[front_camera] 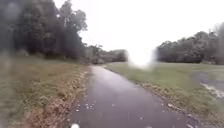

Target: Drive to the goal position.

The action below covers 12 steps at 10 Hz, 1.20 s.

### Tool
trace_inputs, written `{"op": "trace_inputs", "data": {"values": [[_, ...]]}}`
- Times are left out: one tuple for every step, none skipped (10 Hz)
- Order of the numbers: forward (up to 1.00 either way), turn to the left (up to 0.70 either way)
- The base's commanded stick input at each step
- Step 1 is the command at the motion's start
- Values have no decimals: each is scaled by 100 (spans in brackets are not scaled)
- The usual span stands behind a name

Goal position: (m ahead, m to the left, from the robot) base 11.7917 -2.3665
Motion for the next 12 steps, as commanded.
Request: {"op": "trace_inputs", "data": {"values": [[50,0],[50,0],[50,0],[50,0],[50,0],[50,0],[50,0],[50,0],[50,0],[50,0],[50,0],[50,0]]}}
